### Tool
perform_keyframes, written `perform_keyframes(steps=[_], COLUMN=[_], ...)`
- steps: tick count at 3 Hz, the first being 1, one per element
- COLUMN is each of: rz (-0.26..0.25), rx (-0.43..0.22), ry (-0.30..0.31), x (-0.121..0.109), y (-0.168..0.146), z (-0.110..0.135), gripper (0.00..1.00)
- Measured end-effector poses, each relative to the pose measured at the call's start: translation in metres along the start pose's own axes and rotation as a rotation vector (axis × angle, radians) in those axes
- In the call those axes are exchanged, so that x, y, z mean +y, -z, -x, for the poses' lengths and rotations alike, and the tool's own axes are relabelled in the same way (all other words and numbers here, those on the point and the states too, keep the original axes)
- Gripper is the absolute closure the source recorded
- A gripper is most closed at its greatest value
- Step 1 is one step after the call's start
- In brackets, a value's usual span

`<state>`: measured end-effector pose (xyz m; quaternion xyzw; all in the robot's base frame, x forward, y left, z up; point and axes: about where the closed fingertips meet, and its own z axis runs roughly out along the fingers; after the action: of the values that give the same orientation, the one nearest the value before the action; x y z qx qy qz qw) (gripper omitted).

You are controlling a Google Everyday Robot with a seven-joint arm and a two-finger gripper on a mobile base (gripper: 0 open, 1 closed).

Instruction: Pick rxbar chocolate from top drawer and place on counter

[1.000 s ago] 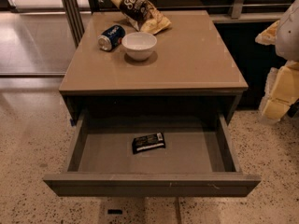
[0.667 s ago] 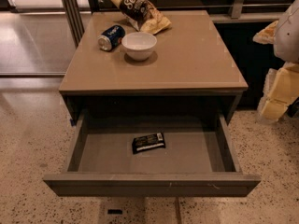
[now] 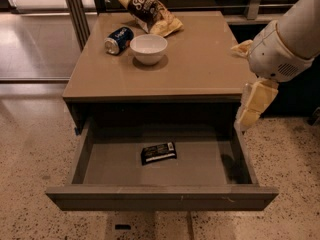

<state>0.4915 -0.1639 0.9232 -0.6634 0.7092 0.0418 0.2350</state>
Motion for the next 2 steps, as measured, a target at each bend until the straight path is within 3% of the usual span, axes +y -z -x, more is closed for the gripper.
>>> perform_keyframes(steps=[1, 2], rz=[-0.017, -0.024], rx=[0.008, -0.031], ry=[-0.002, -0.070], x=[0.000, 0.009], y=[0.003, -0.016], z=[0.000, -0.009], gripper=[0.00, 0.00])
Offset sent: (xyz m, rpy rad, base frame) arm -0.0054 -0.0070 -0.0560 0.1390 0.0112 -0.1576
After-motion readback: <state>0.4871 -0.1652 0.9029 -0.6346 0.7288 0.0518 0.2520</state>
